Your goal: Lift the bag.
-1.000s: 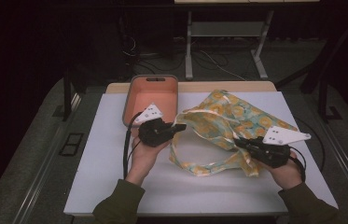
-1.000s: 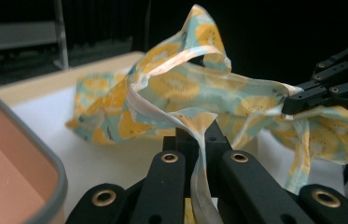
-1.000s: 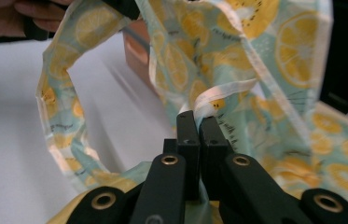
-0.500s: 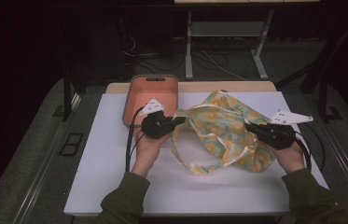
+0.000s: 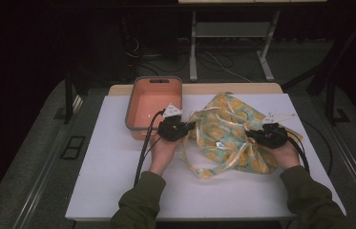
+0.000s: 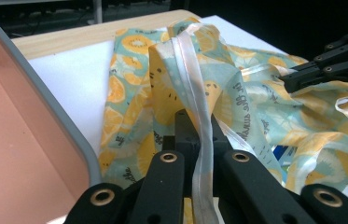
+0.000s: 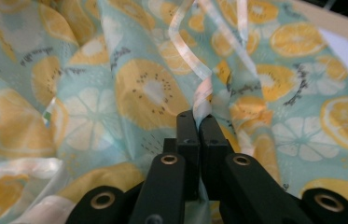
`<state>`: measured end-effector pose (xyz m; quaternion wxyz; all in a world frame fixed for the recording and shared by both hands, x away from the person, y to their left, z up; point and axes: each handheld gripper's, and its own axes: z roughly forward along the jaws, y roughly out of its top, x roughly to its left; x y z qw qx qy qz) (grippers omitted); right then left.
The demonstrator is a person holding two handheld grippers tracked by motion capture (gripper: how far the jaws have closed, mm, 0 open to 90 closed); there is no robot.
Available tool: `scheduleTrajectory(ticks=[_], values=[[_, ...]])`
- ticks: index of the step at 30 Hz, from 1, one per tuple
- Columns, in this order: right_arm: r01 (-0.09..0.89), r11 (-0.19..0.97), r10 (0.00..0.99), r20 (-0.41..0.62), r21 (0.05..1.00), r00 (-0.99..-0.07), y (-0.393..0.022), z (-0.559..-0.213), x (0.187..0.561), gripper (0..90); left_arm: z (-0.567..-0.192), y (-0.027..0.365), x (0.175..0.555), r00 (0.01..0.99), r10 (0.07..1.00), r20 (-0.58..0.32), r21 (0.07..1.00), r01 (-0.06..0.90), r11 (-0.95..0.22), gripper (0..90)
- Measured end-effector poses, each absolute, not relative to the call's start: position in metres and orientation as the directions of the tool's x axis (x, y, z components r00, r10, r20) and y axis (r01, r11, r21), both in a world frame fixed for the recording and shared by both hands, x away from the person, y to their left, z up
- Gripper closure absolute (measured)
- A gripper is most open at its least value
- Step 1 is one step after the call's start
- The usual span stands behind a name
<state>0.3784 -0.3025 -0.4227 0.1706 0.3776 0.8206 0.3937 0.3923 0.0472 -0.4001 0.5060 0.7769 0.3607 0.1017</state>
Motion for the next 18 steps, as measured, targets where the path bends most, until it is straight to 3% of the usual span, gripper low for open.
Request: scheduleTrajectory(ticks=[5, 14, 18], values=[[0.489, 0.359, 0.747, 0.070, 0.795, -0.661, -0.306, -0.418, 0.377, 83.0, -0.395, 0.052, 0.389, 0.733, 0.649, -0.204, 0.851, 0.460, -0.252, 76.8], [0.485, 0.264, 0.683, 0.194, 0.834, -0.705, -0.310, -0.396, 0.362, 33.4, -0.380, 0.072, 0.364, 0.759, 0.634, -0.149, 0.859, 0.417, -0.297, 30.8], [0.469, 0.236, 0.669, 0.208, 0.851, -0.714, -0.311, -0.384, 0.351, 24.1, -0.372, 0.087, 0.350, 0.764, 0.628, -0.149, 0.872, 0.401, -0.281, 19.0]])
